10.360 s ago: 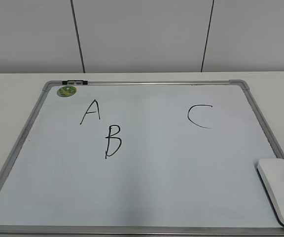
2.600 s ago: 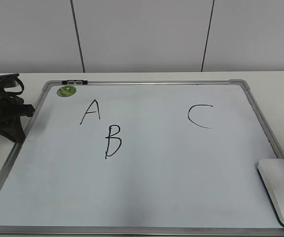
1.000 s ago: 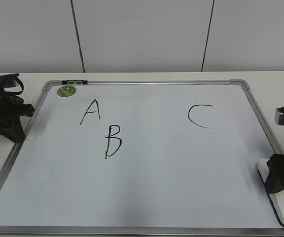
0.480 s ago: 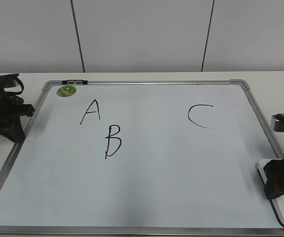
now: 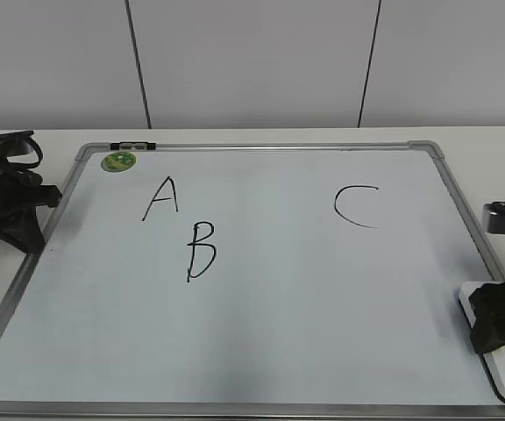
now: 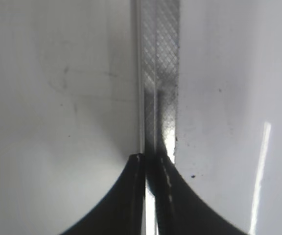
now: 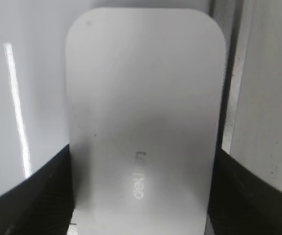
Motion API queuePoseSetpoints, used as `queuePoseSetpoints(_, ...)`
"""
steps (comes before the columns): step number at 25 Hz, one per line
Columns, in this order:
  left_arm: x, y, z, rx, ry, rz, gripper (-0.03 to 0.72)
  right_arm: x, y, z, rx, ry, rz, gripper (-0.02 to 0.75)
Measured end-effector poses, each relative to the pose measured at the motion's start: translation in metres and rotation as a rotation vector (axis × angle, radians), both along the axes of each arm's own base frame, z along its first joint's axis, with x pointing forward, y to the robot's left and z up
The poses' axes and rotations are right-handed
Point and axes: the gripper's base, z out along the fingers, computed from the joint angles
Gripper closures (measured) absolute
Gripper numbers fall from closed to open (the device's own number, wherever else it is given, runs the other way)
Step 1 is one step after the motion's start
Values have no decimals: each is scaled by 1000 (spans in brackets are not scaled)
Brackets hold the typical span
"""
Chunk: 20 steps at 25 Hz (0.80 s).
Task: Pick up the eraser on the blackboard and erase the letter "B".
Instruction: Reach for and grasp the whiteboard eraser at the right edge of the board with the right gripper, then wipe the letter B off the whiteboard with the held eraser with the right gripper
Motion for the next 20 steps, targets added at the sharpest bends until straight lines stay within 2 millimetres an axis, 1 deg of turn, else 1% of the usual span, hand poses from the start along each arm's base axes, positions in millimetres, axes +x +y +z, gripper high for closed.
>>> queuePoseSetpoints(10, 0, 0, 0, 0, 0, 0, 678, -2, 1, 13, 8, -44, -5, 183)
queuePoseSetpoints(15, 0, 0, 0, 0, 0, 0, 678, -2, 1, 14, 15, -46, -10, 184)
queuePoseSetpoints(20, 0, 0, 0, 0, 0, 0, 678, 0, 11, 23, 104, -42, 60, 184)
